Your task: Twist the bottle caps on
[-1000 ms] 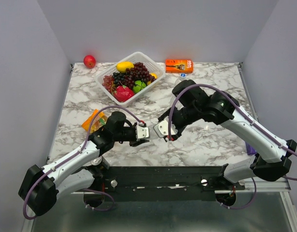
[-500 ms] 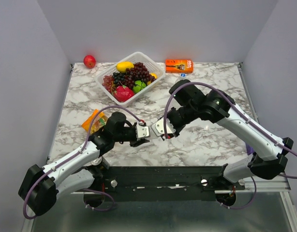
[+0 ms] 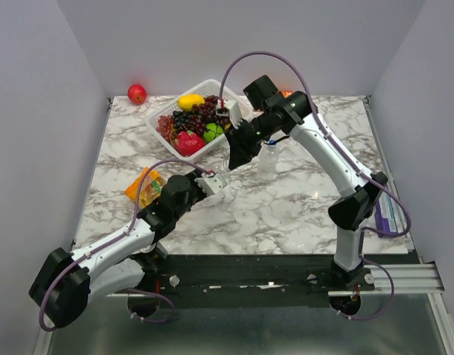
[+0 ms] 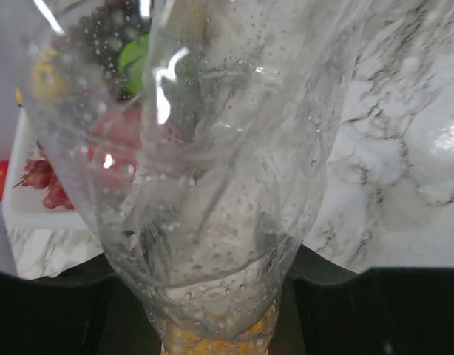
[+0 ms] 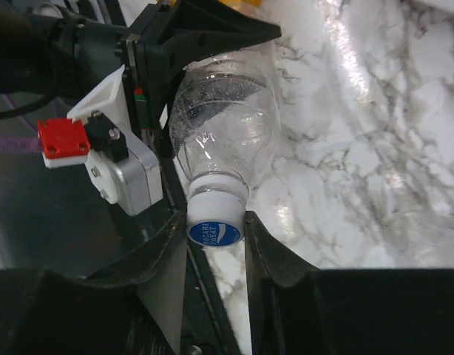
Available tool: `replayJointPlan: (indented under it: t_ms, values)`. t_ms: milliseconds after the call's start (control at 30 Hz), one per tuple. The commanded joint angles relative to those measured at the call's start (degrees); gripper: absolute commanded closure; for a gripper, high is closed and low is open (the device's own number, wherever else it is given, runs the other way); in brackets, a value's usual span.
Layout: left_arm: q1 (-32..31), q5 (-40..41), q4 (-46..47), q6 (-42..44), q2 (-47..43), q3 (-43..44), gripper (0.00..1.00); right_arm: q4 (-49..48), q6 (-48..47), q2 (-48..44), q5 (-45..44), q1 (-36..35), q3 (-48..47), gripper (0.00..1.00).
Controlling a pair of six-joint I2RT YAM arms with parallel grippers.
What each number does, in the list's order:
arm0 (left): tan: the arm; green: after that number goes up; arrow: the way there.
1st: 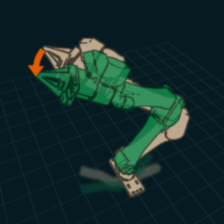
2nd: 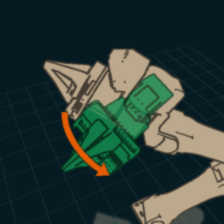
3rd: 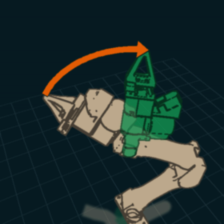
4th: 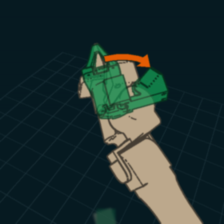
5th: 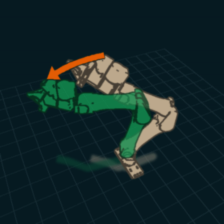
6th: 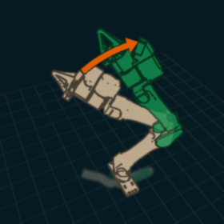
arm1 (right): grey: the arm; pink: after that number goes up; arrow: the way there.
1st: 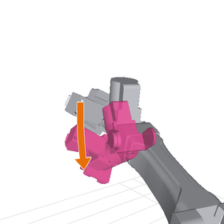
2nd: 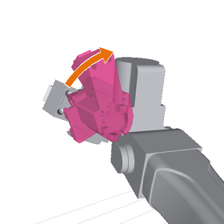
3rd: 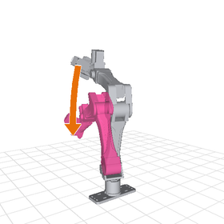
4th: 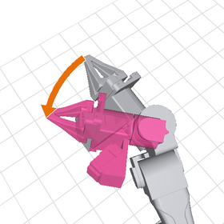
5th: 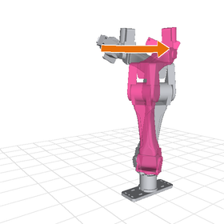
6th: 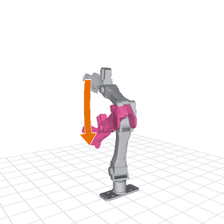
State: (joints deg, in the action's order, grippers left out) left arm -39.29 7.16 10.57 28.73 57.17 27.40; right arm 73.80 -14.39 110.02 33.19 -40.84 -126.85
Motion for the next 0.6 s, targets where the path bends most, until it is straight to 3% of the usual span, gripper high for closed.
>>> replayJointPlan:
  t_ms: [0, 67, 100, 133, 233, 400, 467, 567]
  values:
    - [-1.1, 6.0, 19.8, 10.1, -1.0, 0.9, 1.0, 2.9, 14.2, 4.9, 19.3, -1.1, 0.6, 1.0]
    - [-1.1, 5.9, 17.7, 10.9, -0.9, 0.6, 1.0, 2.8, 14.2, 5.8, 19.0, -0.8, -2.1, 1.0]
    - [-1.0, 5.7, 17.0, 11.1, -0.8, 0.4, 1.0, 2.8, 13.5, 6.1, 18.5, -0.7, -3.1, 0.95]
    - [-1.0, 5.5, 15.0, 11.1, -0.8, 0.4, 1.0, 2.8, 11.9, 5.9, 17.7, -0.4, -4.6, 0.74]
    - [-0.9, 1.5, 7.3, 9.9, -1.7, 1.0, 1.0, 2.8, 4.1, 3.8, 9.8, 1.2, -9.7, 0.33]
    - [-1.0, -6.5, -3.7, 4.6, -2.7, 3.2, 1.0, 2.4, -6.4, -3.6, 6.0, 3.7, -5.9, 0.25]
    - [-0.8, -11.5, -8.0, 2.0, -2.2, 4.9, 1.0, 2.7, -10.7, -7.9, 7.2, 3.7, -0.7, 0.25]
    - [-0.6, -20.2, -12.3, 1.2, -2.1, 6.3, 1.0, 1.9, -24.9, -16.4, 10.9, 2.6, 10.3, 0.25]
